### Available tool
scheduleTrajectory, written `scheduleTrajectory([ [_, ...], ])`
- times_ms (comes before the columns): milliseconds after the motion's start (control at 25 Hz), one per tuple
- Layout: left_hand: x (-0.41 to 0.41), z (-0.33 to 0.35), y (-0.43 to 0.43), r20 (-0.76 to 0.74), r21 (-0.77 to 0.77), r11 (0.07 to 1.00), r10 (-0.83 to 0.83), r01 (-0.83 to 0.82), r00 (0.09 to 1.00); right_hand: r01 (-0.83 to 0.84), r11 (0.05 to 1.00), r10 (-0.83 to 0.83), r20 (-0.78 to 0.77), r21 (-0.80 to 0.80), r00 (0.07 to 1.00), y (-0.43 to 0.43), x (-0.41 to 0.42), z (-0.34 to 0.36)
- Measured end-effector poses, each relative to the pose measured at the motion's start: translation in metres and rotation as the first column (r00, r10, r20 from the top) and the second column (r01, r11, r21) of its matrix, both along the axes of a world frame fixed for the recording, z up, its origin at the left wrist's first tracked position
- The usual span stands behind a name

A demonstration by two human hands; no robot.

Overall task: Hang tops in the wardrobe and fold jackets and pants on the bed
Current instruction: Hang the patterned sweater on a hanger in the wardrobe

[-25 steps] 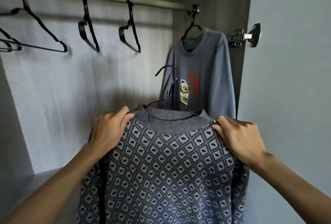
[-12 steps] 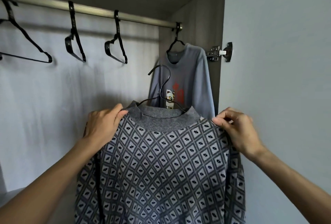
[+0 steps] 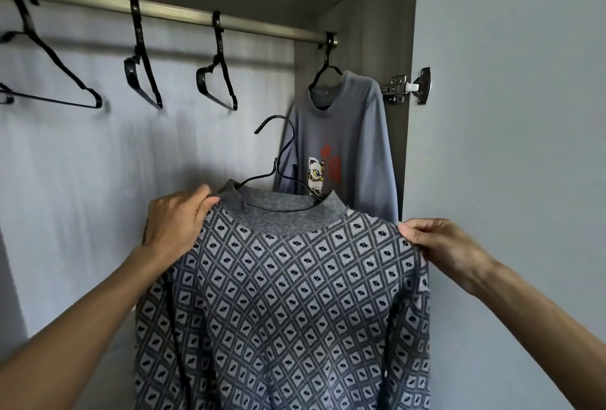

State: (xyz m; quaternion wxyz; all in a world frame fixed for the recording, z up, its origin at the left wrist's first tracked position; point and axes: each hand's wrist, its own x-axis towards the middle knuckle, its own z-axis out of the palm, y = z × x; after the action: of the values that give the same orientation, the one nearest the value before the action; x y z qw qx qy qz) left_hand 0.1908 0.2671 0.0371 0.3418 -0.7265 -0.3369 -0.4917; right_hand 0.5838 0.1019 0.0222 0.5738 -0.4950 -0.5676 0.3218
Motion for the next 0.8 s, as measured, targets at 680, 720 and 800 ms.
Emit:
scheduleTrajectory([
  [680, 0.016, 0.021, 0.011, 0.013, -0.067, 0.998, 0.007, -0.006, 1.0, 0.14, 0.753, -0.65, 0.694, 0.643, 0.309, 0.04, -0.044, 0.033],
  [720, 0.015, 0.025, 0.012, 0.022, -0.079, 0.997, 0.014, -0.012, 1.0, 0.169, 0.75, -0.66, 0.705, 0.639, 0.259, 0.039, -0.039, 0.037],
  [800, 0.019, 0.033, 0.016, 0.057, -0.103, 0.995, 0.016, -0.01, 0.998, 0.186, 0.697, -0.717, 0.682, 0.693, 0.143, 0.039, -0.034, 0.042],
])
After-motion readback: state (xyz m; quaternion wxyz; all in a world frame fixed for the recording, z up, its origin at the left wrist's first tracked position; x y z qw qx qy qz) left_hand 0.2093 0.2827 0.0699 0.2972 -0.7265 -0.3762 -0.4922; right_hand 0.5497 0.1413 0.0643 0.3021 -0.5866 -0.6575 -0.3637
